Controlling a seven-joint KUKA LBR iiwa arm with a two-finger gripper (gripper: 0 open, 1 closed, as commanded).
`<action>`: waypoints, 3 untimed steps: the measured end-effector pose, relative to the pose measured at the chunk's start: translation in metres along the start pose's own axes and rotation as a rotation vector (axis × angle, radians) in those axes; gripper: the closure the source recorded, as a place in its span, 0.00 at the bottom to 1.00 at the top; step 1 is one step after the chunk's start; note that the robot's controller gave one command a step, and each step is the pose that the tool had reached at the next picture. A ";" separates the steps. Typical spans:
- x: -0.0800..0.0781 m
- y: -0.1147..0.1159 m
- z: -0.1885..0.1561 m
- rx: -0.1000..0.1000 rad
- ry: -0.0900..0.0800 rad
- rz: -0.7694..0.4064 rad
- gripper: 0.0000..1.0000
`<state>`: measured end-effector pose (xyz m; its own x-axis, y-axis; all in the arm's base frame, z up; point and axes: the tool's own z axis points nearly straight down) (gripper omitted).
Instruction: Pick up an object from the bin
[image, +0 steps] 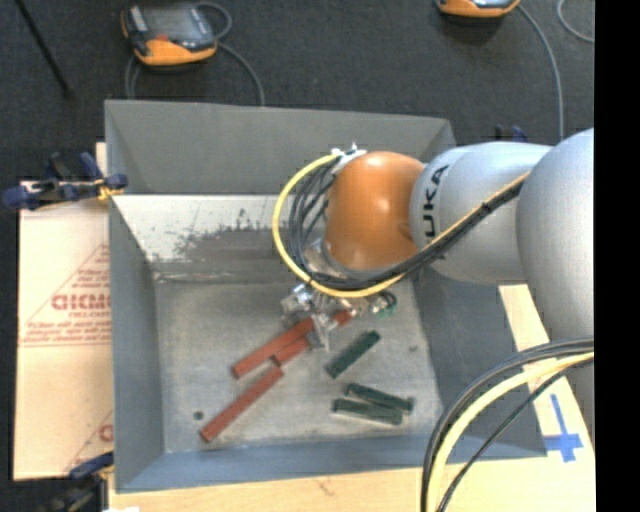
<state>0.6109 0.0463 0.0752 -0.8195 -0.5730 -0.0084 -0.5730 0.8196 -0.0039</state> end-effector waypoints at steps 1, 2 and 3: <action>0.000 0.000 0.000 0.000 0.000 0.000 1.00; 0.001 0.000 -0.004 -0.001 0.000 0.001 1.00; 0.003 0.002 -0.023 -0.006 0.010 0.001 1.00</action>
Offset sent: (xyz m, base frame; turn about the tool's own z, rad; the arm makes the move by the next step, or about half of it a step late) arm 0.0000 0.0002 0.0742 0.0000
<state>0.6076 0.0461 0.0979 -0.8201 -0.5722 0.0015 -0.5722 0.8201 0.0017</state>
